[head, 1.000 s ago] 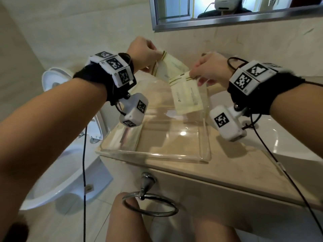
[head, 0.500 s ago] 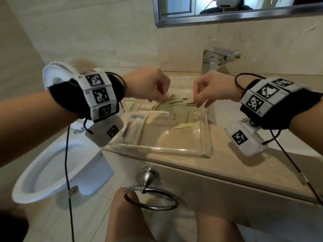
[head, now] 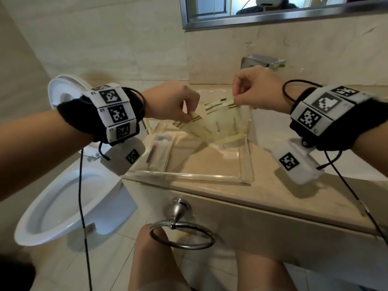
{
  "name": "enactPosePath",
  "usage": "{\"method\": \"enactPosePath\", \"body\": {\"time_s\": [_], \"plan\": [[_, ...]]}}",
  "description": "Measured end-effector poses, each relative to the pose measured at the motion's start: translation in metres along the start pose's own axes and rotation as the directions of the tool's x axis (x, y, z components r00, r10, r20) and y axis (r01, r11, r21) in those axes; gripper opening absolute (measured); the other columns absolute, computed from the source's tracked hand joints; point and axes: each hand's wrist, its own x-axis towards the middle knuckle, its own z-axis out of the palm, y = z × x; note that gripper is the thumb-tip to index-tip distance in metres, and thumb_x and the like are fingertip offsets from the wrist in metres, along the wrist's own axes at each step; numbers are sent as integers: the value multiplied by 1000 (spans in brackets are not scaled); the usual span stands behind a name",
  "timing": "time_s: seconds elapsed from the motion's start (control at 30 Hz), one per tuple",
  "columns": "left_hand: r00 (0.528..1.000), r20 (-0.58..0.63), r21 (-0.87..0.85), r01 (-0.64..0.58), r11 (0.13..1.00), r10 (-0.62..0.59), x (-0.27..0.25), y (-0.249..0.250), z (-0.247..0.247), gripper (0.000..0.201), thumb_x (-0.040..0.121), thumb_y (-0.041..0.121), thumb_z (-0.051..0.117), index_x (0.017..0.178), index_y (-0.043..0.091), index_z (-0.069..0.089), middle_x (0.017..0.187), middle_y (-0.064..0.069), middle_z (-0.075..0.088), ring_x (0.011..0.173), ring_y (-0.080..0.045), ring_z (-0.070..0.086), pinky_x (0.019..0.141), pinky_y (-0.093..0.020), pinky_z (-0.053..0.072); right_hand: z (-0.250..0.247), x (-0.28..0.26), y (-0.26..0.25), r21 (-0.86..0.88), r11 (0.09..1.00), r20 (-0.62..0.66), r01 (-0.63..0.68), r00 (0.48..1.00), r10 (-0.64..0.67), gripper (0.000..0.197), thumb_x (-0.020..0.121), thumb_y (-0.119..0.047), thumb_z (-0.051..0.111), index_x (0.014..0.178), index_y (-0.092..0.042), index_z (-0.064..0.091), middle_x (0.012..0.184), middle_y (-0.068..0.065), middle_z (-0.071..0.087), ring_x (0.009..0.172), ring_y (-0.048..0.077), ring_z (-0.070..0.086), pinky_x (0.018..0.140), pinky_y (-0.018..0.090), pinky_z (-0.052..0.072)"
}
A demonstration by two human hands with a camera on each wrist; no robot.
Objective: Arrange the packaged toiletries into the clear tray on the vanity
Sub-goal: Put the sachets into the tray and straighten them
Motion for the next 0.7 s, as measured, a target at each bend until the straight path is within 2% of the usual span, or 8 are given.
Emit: {"method": "enactPosePath", "body": {"time_s": [0.1, 0.2, 0.23, 0.27, 0.33, 0.43, 0.6, 0.7], "plan": [[999, 44, -50, -13, 999, 15, -5, -6, 5, 13, 79, 6, 66, 90, 14, 67, 74, 17, 57, 62, -5, 53, 58, -12, 39, -3, -1, 2, 55, 998, 44, -6, 999, 3, 17, 82, -5, 60, 88, -19, 67, 66, -5, 57, 54, 5, 48, 45, 13, 46], [993, 115, -109, -4, 994, 16, -12, -11, 9, 17, 78, 3, 66, 86, 17, 71, 73, 13, 64, 63, -18, 64, 63, -24, 51, -4, -2, 4, 130, 991, 73, -42, 997, 32, 14, 85, -5, 59, 83, -14, 70, 67, 0, 60, 57, 6, 54, 49, 16, 52], [990, 142, -118, 2, 993, 15, -13, -12, 10, 17, 78, 3, 67, 82, 19, 71, 75, 8, 67, 67, -17, 66, 67, -24, 52, -4, -2, 5, 170, 984, 77, -56, 996, 43, 17, 85, -3, 58, 78, -13, 69, 67, 0, 60, 59, 6, 55, 51, 15, 53], [986, 169, -127, 9, 992, 13, -15, -14, 11, 19, 77, 4, 69, 79, 23, 71, 78, 4, 70, 70, -13, 66, 70, -20, 52, -4, -1, 6, 213, 974, 81, -70, 995, 54, 20, 85, -2, 57, 74, -14, 68, 68, 0, 60, 61, 6, 57, 53, 14, 54], [972, 233, -154, 31, 988, 6, -17, -16, 13, 28, 76, 5, 72, 73, 32, 66, 83, 4, 71, 75, -6, 65, 73, -12, 49, -4, 0, 7, 304, 947, 90, -103, 993, 79, 21, 86, -1, 56, 72, -14, 65, 71, 1, 60, 63, 6, 59, 56, 15, 55], [941, 337, -184, 64, 981, 2, -20, -19, 17, 34, 75, 4, 73, 69, 36, 63, 86, 3, 72, 81, -11, 67, 81, -21, 50, -2, 2, 8, 388, 907, 153, -165, 982, 113, 21, 88, 0, 53, 74, -12, 62, 74, 2, 61, 63, 6, 63, 66, 20, 57], [878, 479, -101, 67, 993, -11, -22, -20, 22, 34, 78, 2, 62, 80, 35, 66, 97, 5, 69, 85, -9, 57, 80, -15, 44, 3, 2, 9, 327, 912, 288, -248, 945, 153, 23, 89, 2, 52, 75, -11, 63, 81, 7, 66, 70, 10, 67, 67, 19, 57], [879, 477, -90, 62, 994, -12, -20, -18, 22, 28, 81, 4, 58, 91, 29, 66, 94, 11, 64, 83, -9, 52, 73, -11, 39, 6, 2, 10, 269, 922, 306, -277, 933, 191, 24, 91, -1, 51, 74, -13, 63, 83, 6, 65, 72, 11, 66, 71, 23, 58]]}}
